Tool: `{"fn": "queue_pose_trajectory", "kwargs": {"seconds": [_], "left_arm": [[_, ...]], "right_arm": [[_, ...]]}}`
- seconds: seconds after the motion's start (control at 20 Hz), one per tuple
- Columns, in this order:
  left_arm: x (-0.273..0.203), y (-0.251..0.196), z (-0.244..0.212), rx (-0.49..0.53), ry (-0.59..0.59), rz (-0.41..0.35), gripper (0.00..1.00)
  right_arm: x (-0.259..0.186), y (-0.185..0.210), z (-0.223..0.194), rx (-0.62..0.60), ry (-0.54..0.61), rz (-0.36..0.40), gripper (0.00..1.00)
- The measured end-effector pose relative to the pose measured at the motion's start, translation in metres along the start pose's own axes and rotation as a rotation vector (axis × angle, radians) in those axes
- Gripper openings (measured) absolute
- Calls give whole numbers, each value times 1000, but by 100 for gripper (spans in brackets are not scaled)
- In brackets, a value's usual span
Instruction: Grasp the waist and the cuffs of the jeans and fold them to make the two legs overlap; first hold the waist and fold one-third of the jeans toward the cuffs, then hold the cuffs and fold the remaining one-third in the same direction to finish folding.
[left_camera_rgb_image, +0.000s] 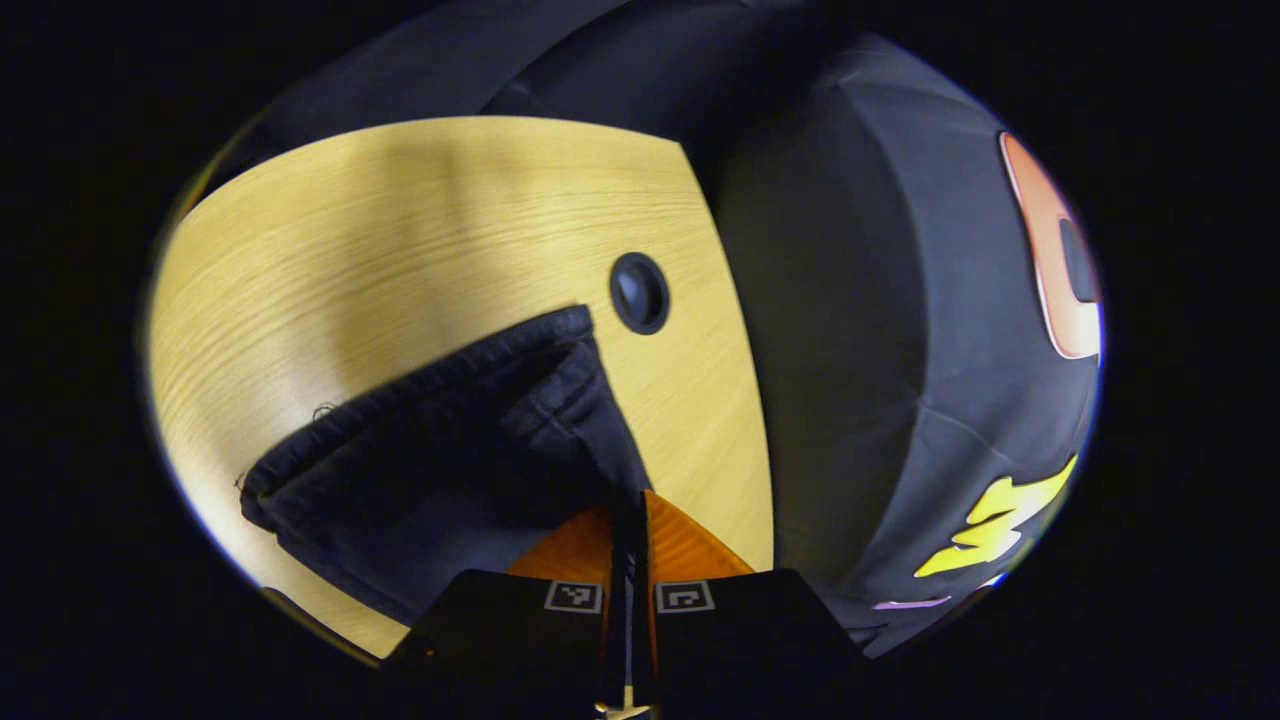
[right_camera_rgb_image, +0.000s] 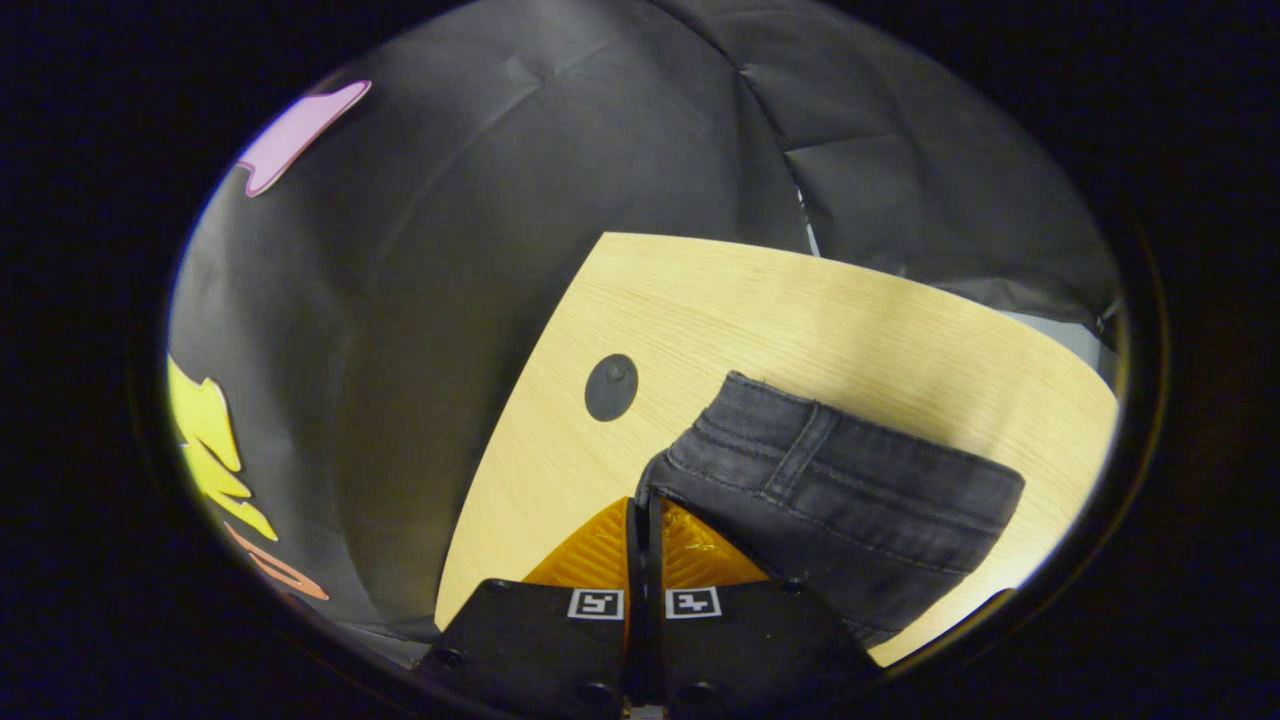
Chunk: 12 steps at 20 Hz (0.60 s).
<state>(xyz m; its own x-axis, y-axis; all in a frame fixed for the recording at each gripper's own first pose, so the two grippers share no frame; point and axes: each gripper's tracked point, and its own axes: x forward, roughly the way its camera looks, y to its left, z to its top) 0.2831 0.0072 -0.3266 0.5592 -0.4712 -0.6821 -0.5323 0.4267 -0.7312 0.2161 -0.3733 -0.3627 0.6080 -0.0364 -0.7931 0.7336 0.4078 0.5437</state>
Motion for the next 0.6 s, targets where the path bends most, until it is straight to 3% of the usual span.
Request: {"fn": "queue_pose_trajectory", "kwargs": {"seconds": [0.15,0.25,0.3,0.35,0.45,0.5,0.6], "left_arm": [[0,-5,-2,-33,29,-49,14],[-9,-14,0,-22,45,-77,31],[-9,-13,-4,-11,41,-64,45],[-11,-14,-5,6,36,-52,58],[-22,-15,-5,56,24,-23,66],[-31,-29,-12,81,30,-45,68],[-52,-47,-24,153,33,-50,69]], "right_arm": [[0,0,-1,0,1,-13,1],[-1,4,-1,23,-3,2,1],[-3,7,-3,38,-3,5,5],[-6,13,-5,40,-6,23,13],[-5,23,-8,9,-7,40,51],[-8,26,-9,-13,-16,42,70],[-10,27,-7,-57,-48,44,85]]}}
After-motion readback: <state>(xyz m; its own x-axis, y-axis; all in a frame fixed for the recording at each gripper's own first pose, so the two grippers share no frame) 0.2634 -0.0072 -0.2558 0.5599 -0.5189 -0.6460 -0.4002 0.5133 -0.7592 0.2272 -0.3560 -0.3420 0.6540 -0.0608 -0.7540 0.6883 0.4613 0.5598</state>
